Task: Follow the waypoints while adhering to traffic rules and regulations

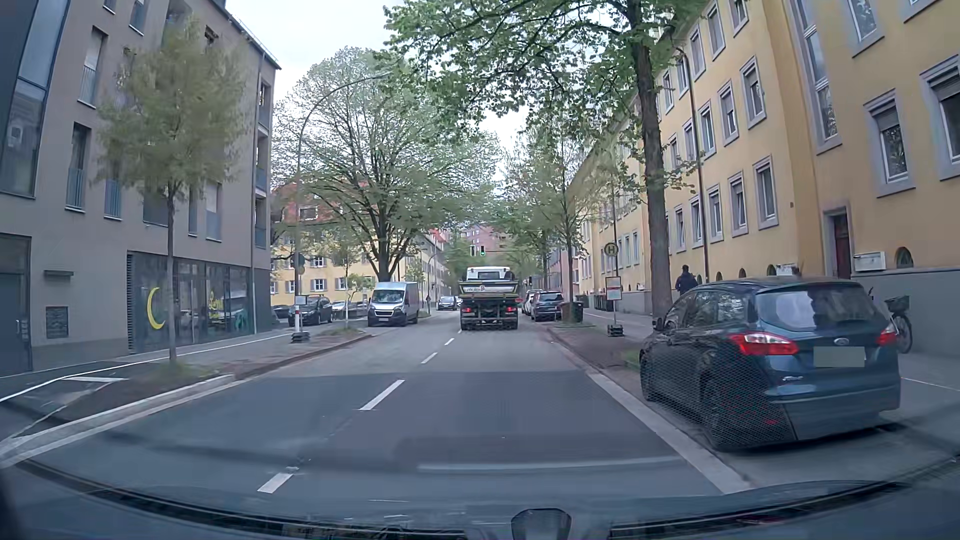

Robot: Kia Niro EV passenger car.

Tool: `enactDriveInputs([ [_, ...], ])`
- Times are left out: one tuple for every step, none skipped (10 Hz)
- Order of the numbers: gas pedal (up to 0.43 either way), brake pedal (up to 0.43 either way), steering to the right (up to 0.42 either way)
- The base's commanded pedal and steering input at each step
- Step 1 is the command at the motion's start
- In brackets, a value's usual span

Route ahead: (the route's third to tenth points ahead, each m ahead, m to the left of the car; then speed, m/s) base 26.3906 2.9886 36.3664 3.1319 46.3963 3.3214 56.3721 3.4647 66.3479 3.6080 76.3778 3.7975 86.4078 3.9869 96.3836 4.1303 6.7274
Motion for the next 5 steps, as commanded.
enactDriveInputs([
  [0.098, 0.0, 0.008],
  [0.098, 0.0, 0.004],
  [0.098, 0.0, 0.002],
  [0.098, 0.0, 0.0],
  [0.098, 0.0, -0.002],
])
